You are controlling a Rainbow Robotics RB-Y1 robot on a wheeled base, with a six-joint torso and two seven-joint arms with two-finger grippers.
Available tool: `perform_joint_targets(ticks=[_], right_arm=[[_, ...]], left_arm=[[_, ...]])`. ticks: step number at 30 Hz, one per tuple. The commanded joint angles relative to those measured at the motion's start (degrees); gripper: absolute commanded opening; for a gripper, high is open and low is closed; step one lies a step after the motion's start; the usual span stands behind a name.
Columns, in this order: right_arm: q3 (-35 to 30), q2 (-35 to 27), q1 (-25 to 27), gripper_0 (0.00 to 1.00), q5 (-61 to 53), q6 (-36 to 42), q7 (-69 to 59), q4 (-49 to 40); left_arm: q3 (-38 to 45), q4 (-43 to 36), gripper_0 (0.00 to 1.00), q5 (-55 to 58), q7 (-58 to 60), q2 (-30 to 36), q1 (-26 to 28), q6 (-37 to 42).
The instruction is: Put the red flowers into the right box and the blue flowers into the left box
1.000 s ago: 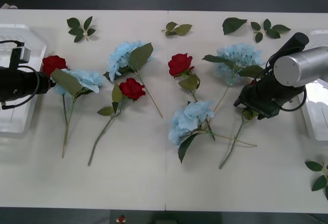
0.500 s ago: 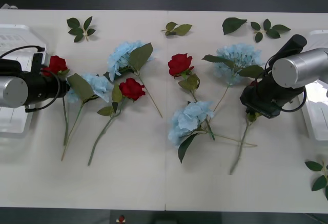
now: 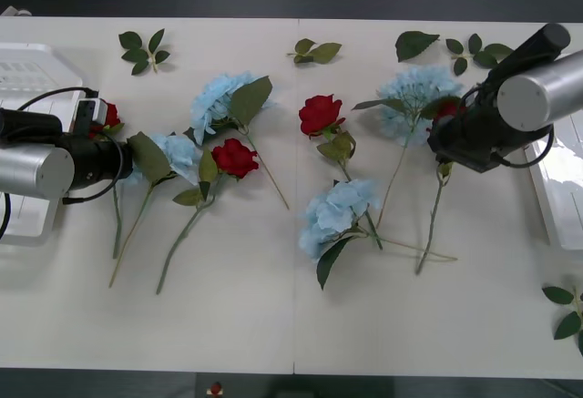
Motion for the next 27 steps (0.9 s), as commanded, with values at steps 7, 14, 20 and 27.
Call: perform_joint_targets(ticks=[7,14,20,27], right_arm=[[-0.27,-11.47,-10.27,0.0,4.87,7.49,18.31,-3.47],[0.61,-15.25,-10.63,0.0,8.65,10.21,24.99,2.86],[6.76,-14.99,-10.63,0.0,12.78,3.0,29.03,11.12],[15.29,-9.62,-10.63,0.0,12.95,-7.02,28.85,22.99]], left_arm=[[0.11,-0.66,0.68,-1.18,4.01,-1.06,2.09,-0.95],[0.11,-0.66,0.25,-0.92,4.01,-1.06,3.94,-1.22],[0.11,-0.66,0.0,-0.3,4.01,-1.06,4.2,-1.22],[0.28,-5.93,0.0,1.02,4.71,0.35,3.58,2.91]])
